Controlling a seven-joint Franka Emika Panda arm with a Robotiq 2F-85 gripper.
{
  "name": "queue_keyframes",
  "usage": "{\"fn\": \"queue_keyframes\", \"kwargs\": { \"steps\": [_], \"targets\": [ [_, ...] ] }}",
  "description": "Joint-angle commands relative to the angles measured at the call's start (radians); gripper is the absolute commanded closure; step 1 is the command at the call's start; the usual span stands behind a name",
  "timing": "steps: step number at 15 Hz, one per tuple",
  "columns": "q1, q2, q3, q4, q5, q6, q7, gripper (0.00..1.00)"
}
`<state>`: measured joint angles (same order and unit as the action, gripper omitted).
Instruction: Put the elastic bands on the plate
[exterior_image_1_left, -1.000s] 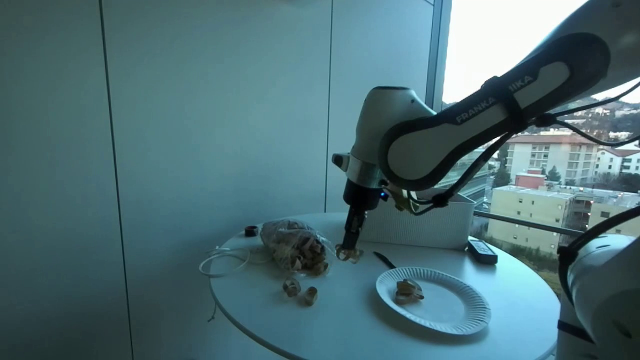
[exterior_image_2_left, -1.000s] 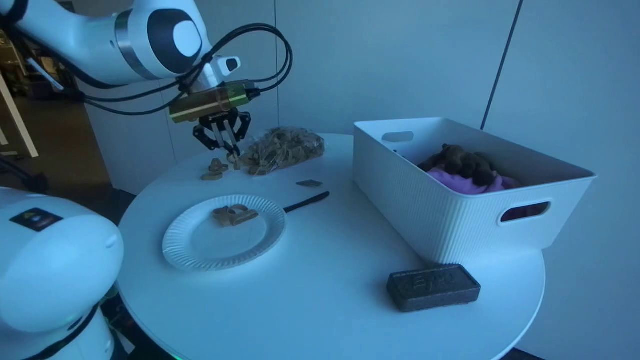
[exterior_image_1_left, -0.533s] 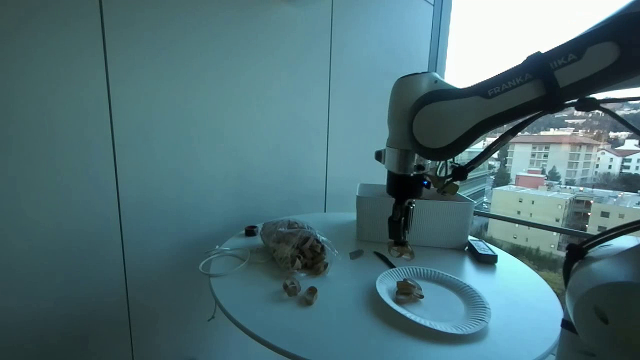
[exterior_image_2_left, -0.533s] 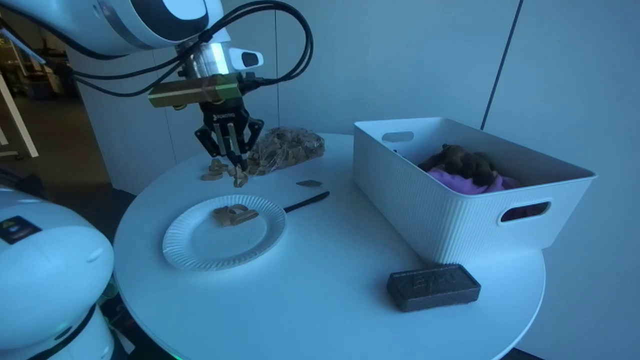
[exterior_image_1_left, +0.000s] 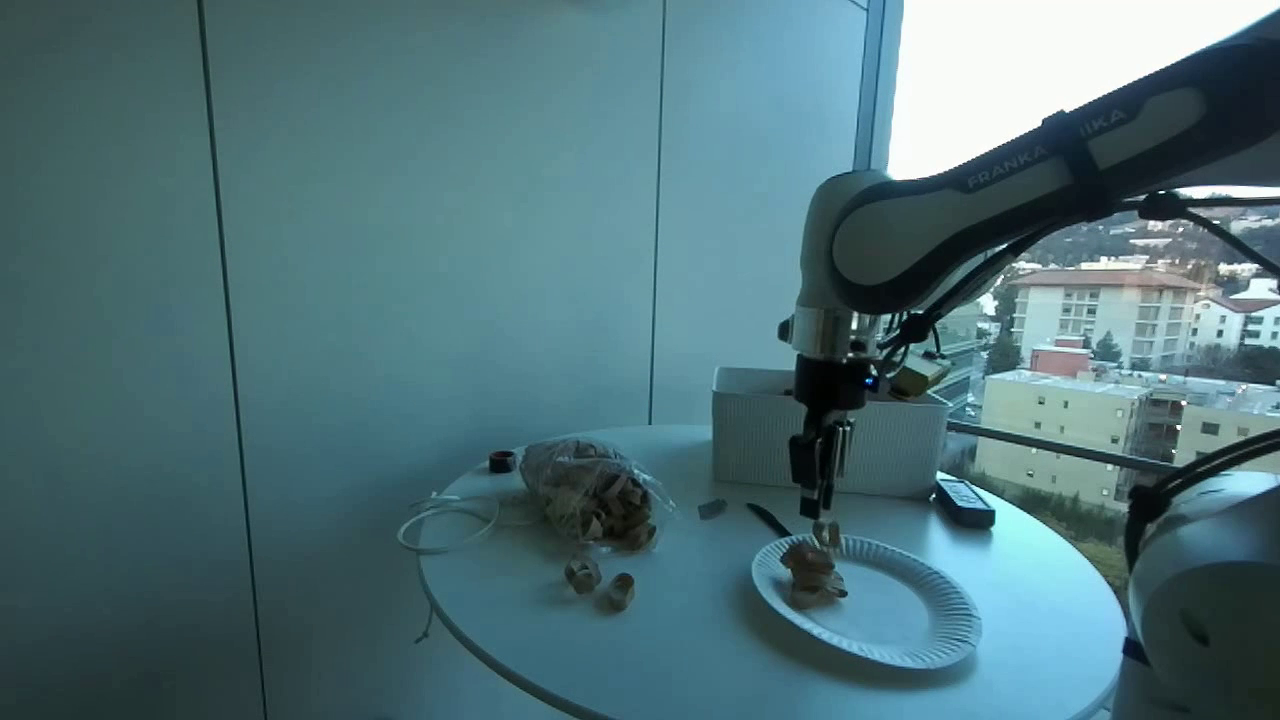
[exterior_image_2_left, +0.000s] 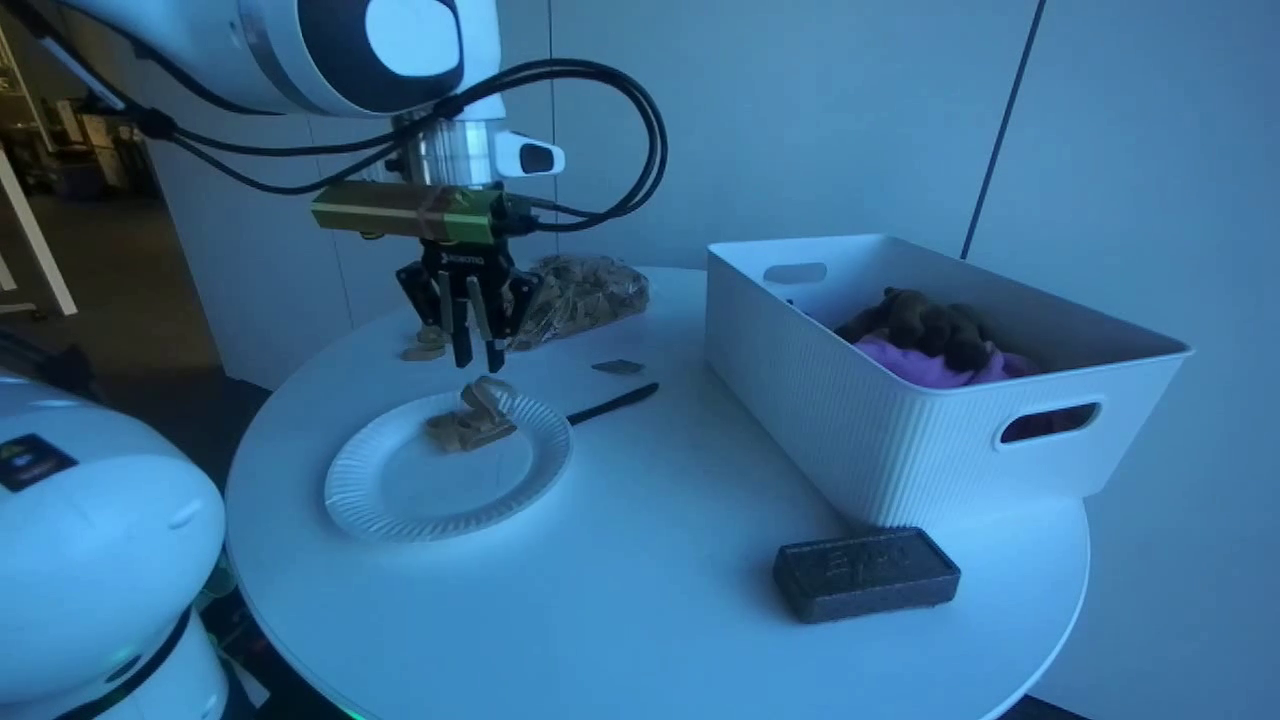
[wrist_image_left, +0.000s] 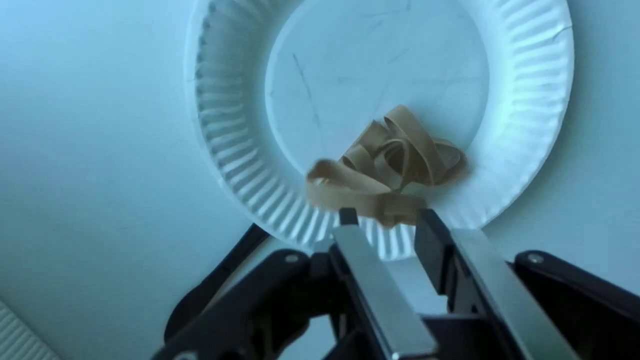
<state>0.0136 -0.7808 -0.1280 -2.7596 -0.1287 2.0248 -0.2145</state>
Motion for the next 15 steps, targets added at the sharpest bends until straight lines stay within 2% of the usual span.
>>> {"fn": "queue_keyframes", "kwargs": {
  "steps": [1, 5, 8, 11, 15],
  "targets": [
    [-0.008, 0.031, 0.006, 0.002, 0.028, 0.1, 0.022, 0.33],
    [-0.009, 0.063, 0.002, 0.0, 0.043, 0.208, 0.037, 0.02],
    [0.006, 0.07, 0.006, 0.0, 0.063, 0.277, 0.026, 0.0],
    [0.014, 0.052, 0.012, 0.001, 0.095, 0.232, 0.035, 0.0],
    [-0.003, 0.016, 0.077, 0.002, 0.076, 0.218, 0.101, 0.0]
  ]
}}
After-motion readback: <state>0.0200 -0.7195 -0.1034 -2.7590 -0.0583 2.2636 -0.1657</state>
